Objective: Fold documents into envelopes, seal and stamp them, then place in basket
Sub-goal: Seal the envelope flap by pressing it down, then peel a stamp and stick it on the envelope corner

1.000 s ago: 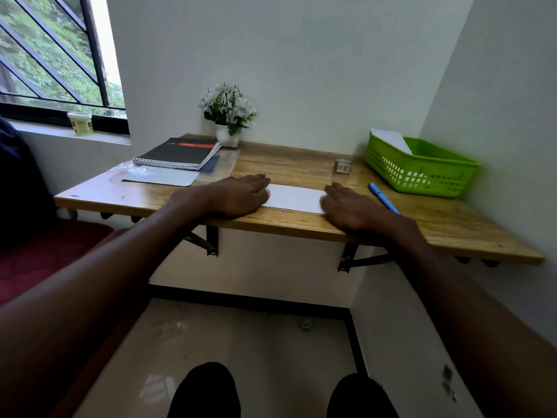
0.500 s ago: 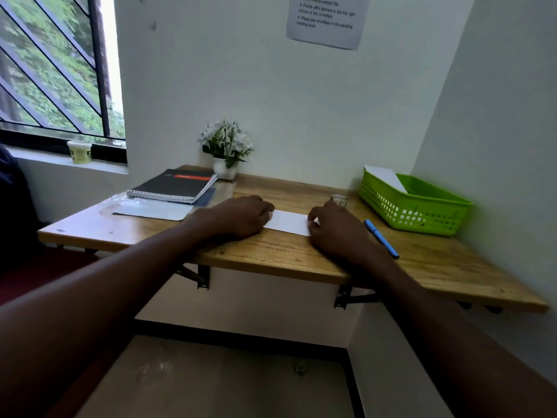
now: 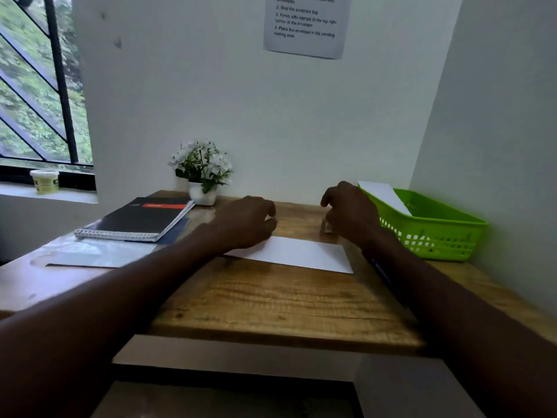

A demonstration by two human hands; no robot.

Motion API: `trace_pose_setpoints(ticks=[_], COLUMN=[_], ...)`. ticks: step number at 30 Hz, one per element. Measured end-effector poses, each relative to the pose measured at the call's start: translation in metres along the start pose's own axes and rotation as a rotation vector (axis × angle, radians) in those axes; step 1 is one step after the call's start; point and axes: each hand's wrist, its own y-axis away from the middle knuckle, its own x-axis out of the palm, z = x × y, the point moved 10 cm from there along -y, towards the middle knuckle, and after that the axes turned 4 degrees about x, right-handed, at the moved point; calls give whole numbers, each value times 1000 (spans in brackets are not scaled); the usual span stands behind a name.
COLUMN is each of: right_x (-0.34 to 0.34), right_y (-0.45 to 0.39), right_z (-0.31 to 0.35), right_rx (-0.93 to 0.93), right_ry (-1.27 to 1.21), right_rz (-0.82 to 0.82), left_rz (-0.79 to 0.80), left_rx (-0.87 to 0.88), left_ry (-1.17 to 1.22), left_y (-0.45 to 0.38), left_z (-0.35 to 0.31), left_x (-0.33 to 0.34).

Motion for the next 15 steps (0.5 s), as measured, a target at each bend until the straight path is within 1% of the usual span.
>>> trace_pose_setpoints(ticks=[5, 8, 11, 15], right_x=[26, 29, 34, 46], right_y=[-25, -32, -31, -28], right_z=[-21, -32, -35, -36], right_rx=[-108, -114, -140, -159], right_ry=[57, 56, 106, 201], right_rz=[55, 28, 47, 141], left_rz=[-28, -85, -137, -180], left_rx=[-16, 3, 0, -31], left_ry=[-8, -9, 73, 215], left_y=[-56, -66, -59, -55], left_z=[-23, -30, -21, -7], left_x=[4, 15, 25, 23])
